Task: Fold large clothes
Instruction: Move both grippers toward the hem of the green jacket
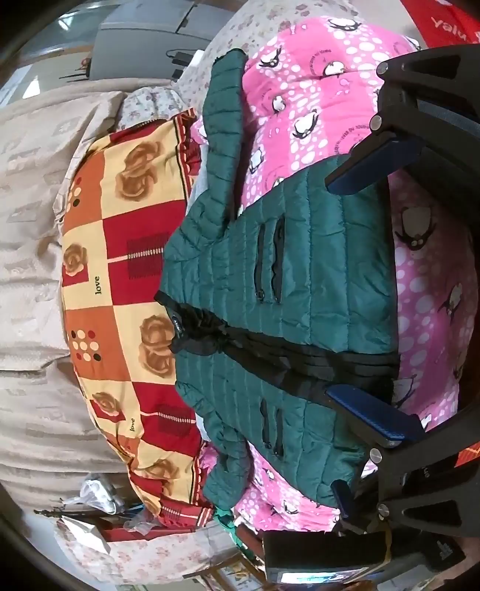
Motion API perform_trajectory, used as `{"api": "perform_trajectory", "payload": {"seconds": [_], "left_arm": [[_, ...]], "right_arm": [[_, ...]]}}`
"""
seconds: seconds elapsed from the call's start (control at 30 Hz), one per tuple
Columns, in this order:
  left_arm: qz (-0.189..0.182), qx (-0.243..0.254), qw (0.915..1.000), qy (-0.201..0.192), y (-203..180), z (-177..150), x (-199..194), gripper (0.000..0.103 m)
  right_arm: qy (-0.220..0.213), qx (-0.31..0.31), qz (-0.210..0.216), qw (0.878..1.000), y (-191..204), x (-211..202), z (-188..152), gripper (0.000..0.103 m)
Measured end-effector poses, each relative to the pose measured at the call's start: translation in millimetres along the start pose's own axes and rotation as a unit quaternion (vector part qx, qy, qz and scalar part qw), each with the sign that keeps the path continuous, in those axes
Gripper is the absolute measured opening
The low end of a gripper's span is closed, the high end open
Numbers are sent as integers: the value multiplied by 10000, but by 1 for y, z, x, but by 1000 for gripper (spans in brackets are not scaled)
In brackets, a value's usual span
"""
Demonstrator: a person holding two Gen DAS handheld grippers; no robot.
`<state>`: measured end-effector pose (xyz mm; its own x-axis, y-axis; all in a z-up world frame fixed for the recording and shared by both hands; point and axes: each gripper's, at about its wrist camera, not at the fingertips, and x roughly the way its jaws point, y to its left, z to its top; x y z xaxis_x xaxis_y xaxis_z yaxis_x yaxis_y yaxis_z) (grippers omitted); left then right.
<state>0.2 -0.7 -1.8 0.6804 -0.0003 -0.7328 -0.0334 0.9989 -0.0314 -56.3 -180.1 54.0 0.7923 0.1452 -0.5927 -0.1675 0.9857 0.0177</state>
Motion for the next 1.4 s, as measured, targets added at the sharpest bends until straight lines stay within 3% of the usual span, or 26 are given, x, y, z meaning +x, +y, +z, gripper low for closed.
{"api": "perform_trajectory", "payload": {"seconds": [1.17, 1.4], "left_arm": [[-130, -28, 9999, -3, -4, -3, 7, 103], [-163, -39, 9993, -333, 10, 31, -2, 103]], "right_arm": [[202, 92, 84, 9997, -6, 14, -9, 102], [-7, -180, 42, 9998, -2, 20, 20, 102]]}}
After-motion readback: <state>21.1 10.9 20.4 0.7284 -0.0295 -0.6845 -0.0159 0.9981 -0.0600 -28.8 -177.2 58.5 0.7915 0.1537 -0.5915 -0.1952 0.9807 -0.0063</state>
